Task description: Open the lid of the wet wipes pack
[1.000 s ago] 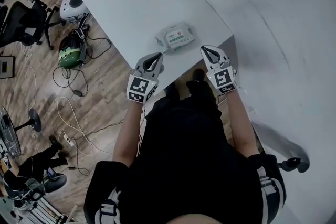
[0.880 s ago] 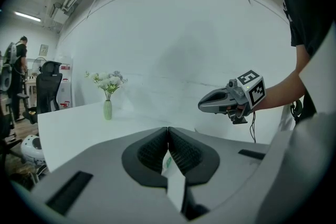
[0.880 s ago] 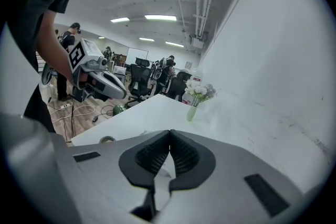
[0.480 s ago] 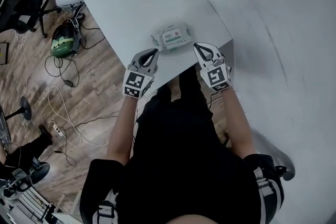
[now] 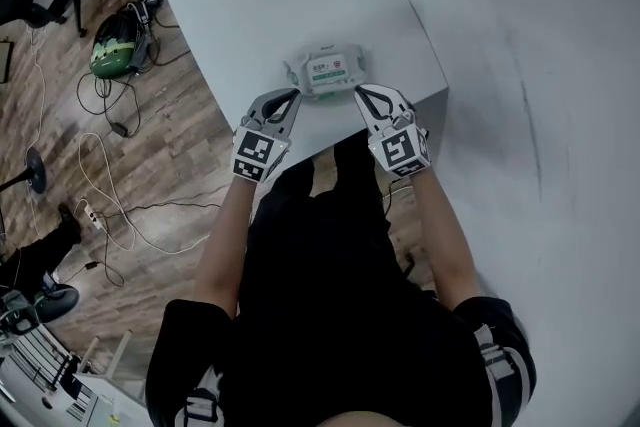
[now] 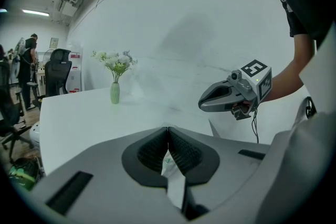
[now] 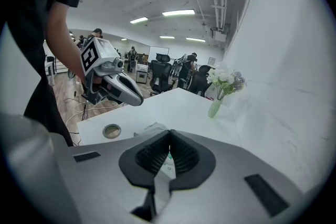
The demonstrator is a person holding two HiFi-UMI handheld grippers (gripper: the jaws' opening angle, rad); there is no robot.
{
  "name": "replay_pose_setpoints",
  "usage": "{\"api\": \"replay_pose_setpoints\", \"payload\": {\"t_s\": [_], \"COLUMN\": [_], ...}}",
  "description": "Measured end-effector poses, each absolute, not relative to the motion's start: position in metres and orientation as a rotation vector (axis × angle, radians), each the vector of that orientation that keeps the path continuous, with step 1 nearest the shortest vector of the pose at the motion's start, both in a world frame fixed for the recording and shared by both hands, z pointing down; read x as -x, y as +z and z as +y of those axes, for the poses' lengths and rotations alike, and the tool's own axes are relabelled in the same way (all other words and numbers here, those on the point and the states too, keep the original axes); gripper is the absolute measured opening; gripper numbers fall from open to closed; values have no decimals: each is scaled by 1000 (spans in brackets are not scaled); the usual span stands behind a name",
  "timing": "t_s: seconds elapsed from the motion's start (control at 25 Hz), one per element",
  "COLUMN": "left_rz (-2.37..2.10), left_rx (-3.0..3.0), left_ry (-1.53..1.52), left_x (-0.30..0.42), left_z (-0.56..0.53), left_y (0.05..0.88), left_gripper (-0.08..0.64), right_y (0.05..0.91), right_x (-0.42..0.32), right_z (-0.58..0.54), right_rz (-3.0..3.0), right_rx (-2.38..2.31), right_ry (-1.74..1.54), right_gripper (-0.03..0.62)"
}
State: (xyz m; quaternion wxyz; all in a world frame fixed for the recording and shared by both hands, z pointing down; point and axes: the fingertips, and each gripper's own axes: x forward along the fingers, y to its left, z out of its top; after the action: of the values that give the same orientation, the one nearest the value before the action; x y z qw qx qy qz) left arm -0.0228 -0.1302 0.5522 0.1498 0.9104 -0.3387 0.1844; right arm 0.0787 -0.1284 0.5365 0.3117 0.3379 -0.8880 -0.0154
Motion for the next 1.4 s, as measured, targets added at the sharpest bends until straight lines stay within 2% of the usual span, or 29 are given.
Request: {"api": "replay_pose_setpoints", "payload": {"t_s": [0.88, 1.4], "left_rz": [-967, -954], "left_rx": [-2530, -2493], "left_ry": [556, 582], "left_x": [4, 9], "left_z": [-154, -163], "left_y": [627, 657], "left_gripper": [23, 23], "right_y": [614, 651], "right_x": [-63, -43], "right_z": [-157, -158], "right_rz": [-2346, -2230], "right_rx": [-741, -574], "right_ry": [-14, -207], "right_gripper": [21, 53]}}
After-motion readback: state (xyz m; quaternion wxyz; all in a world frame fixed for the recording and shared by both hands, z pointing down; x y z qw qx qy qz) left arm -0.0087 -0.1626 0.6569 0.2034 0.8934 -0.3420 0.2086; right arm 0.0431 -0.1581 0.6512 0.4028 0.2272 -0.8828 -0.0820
